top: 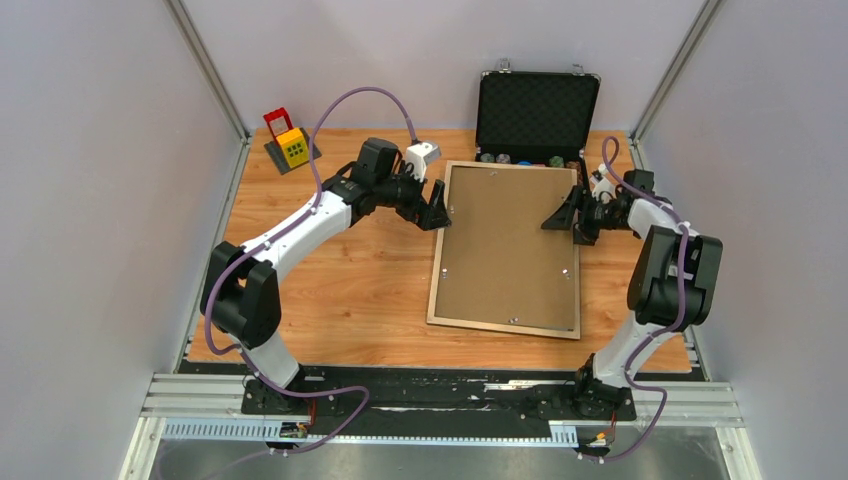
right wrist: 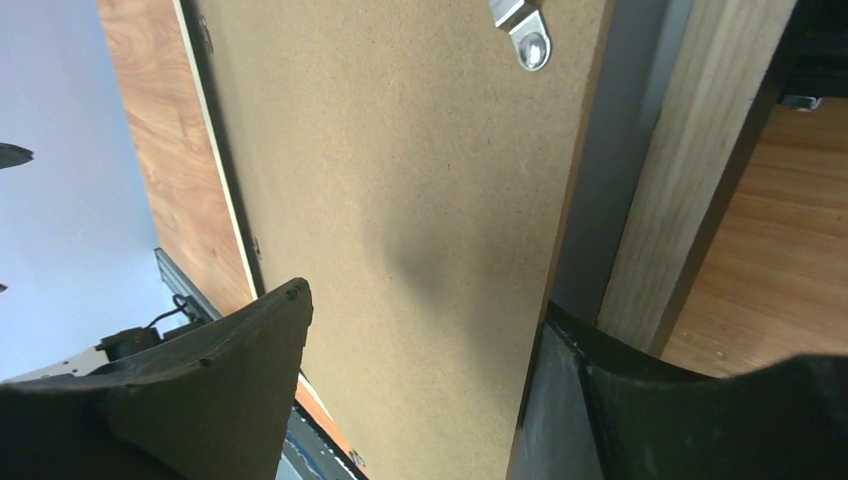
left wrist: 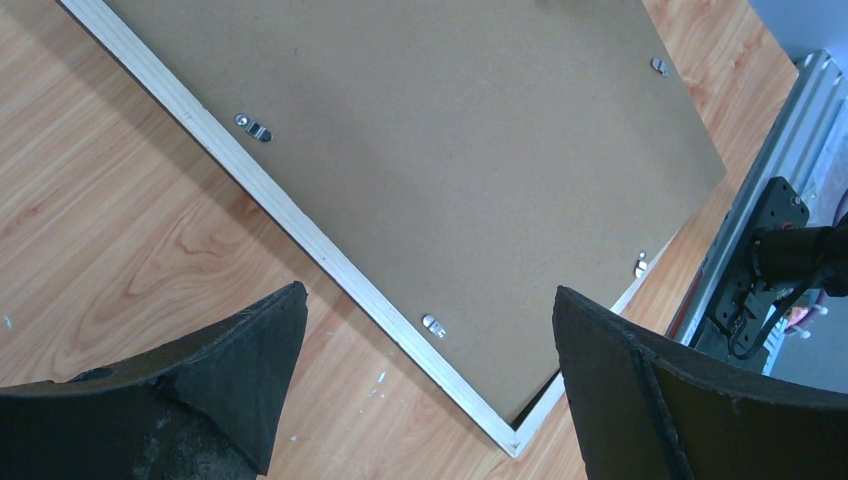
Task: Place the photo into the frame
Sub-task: Place the photo frame item in the photo frame.
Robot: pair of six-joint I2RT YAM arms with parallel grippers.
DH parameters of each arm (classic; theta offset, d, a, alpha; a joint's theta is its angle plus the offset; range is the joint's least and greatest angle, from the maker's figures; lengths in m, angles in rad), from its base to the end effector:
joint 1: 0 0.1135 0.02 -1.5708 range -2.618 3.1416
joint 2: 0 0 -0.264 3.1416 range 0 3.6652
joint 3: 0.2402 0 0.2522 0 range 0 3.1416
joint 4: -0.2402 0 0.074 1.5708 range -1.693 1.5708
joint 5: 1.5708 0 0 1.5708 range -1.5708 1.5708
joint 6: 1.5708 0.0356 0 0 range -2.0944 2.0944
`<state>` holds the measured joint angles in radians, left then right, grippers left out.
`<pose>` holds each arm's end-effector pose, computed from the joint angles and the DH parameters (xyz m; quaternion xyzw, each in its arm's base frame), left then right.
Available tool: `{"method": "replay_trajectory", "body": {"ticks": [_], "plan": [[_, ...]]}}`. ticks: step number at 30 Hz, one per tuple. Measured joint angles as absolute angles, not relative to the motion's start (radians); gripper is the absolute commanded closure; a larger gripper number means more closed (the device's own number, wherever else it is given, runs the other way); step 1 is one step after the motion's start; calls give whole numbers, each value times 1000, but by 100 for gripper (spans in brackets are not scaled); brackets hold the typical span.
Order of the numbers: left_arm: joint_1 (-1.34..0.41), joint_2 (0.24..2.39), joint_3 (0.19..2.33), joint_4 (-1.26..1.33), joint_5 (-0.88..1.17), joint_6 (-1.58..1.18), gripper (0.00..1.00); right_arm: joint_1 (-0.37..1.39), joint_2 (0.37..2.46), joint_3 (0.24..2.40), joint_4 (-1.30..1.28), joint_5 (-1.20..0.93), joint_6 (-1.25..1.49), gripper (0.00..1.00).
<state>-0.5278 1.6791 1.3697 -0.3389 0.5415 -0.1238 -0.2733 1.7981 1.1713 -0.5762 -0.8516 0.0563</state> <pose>0.3220 -0.2090 0.2954 0.2897 0.8214 -0.3642 0.3296 0.3424 -0.0682 0.1847 0.0724 0.8956 0.3857 0.2095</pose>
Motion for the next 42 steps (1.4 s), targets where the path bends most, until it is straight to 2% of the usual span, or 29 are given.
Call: {"method": "replay_trajectory", "body": {"ticks": [20, 30, 42], "plan": [[-528, 1679, 1370, -340, 539, -115, 0, -237, 1698, 1172, -627, -631, 25, 27], [-528, 1679, 1369, -341, 488, -107, 0, -237, 1574, 1172, -630, -531, -26, 27], [-527, 1679, 1314, -348, 429, -96, 0, -237, 1532, 1085, -578, -453, -55, 32]]}}
